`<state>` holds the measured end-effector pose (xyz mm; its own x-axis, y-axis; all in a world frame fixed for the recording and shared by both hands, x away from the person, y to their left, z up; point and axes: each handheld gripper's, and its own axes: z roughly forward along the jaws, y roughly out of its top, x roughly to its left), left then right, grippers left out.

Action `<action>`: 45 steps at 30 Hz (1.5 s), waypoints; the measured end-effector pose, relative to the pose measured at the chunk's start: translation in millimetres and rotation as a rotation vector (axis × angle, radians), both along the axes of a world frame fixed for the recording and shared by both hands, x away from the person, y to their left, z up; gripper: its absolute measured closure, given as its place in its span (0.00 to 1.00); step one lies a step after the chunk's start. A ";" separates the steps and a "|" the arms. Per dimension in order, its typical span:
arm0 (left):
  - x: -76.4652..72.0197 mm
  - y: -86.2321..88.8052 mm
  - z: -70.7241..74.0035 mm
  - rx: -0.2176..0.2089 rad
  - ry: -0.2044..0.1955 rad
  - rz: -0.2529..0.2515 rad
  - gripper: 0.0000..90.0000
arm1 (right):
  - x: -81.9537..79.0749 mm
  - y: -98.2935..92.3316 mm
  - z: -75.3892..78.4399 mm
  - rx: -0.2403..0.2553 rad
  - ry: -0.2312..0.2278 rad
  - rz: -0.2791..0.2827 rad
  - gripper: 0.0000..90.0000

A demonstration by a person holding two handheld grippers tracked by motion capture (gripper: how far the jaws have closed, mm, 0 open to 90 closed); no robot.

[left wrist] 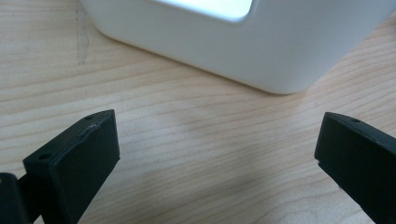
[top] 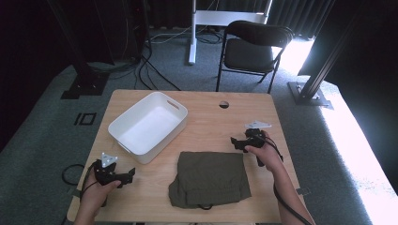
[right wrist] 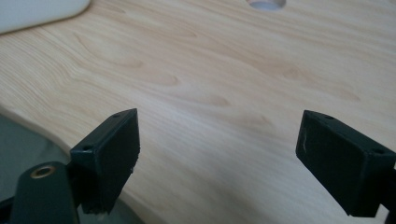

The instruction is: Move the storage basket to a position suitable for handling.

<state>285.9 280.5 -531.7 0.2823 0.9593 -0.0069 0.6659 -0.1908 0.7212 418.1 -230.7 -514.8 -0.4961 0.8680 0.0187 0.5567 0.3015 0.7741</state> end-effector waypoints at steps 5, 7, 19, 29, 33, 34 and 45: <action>1.1 -0.9 6.3 -0.010 -0.009 0.002 0.01 | 7.2 10.6 6.0 0.012 -0.009 0.028 0.15; 1.3 -1.3 8.6 -0.013 -0.013 0.003 0.01 | 11.1 16.4 9.4 0.011 -0.013 0.040 0.15; 6.6 -1.4 22.9 -0.059 -0.043 0.028 0.01 | 33.4 56.7 26.5 -0.012 -0.018 0.096 0.19; 13.3 -3.8 40.0 -0.075 -0.071 0.024 0.01 | 49.6 90.6 39.4 0.012 -0.040 0.148 0.19; 15.7 -3.9 44.6 -0.091 -0.086 0.027 0.01 | 56.8 107.7 45.7 0.015 -0.057 0.171 0.21; 15.7 -3.9 44.6 -0.091 -0.086 0.027 0.01 | 56.8 107.7 45.7 0.015 -0.057 0.171 0.21; 22.8 -2.4 55.8 -0.122 -0.107 0.040 0.01 | 71.4 146.5 57.3 0.069 -0.091 0.225 0.22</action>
<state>308.7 278.1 -476.0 0.2490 0.9637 -0.0965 0.5896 -0.0718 0.8045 489.5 -84.3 -457.5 -0.6793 0.7336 0.0200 0.4082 0.3551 0.8410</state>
